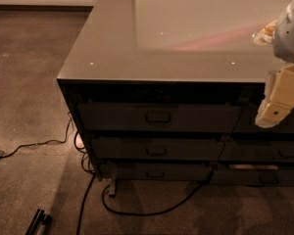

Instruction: Open top drawer

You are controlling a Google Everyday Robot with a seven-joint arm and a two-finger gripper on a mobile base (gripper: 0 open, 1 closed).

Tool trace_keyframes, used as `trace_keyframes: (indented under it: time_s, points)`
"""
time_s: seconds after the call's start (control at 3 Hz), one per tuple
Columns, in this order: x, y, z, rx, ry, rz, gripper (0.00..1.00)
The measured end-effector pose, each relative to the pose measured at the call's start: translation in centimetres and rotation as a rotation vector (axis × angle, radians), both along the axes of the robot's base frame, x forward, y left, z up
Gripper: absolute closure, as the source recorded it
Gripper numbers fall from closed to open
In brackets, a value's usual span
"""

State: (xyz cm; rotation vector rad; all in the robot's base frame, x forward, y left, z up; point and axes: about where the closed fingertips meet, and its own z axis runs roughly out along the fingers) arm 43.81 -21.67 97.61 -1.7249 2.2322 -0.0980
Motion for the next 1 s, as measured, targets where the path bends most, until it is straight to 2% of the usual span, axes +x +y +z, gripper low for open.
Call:
trace_keyframes:
  time_s: [0.33,0.67,1.0]
  points:
    - [0.0,0.0,0.0,0.0,0.0,0.0,0.0]
    - [-0.1,0.5,-0.1,0.024,-0.012,0.06,0.0]
    - [0.1,0.7,-1.5,0.038,-0.018,0.059,0.0]
